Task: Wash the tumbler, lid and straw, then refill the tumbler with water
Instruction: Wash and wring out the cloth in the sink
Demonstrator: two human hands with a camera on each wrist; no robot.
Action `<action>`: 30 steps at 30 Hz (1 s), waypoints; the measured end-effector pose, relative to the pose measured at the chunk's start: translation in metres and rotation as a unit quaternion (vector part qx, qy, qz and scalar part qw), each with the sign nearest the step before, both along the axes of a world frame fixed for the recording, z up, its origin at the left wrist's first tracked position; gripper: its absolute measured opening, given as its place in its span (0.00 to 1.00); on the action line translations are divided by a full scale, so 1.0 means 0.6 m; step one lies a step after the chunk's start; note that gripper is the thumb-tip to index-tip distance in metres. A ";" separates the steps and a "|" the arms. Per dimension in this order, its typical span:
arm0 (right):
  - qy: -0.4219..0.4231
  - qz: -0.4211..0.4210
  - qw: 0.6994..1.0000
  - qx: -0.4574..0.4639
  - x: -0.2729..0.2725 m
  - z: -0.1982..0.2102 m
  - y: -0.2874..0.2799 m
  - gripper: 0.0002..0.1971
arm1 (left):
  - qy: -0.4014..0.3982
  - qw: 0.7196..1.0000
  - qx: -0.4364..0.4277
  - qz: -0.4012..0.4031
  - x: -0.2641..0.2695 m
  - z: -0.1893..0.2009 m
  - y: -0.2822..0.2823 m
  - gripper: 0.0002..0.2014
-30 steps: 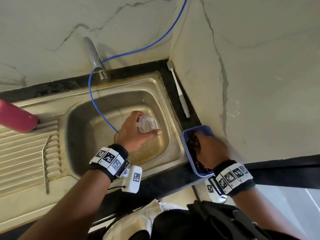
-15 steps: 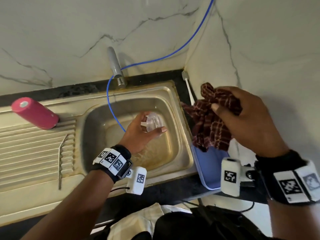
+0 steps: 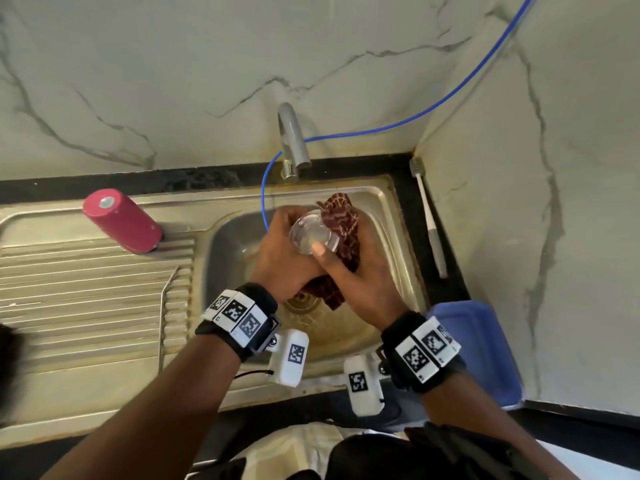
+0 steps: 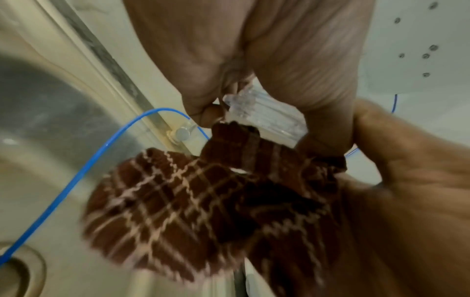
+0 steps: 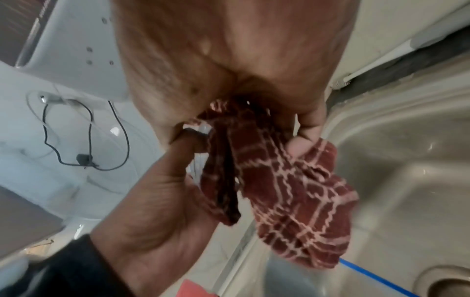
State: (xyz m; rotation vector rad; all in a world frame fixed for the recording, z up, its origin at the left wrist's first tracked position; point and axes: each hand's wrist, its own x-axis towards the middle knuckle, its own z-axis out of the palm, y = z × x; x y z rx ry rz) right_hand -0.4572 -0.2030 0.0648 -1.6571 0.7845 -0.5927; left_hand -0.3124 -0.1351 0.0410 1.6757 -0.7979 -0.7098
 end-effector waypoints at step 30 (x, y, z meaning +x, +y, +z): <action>0.054 0.037 0.993 -0.101 0.052 0.005 -0.099 0.27 | 0.355 0.934 -0.037 0.014 0.078 -0.023 0.003 0.44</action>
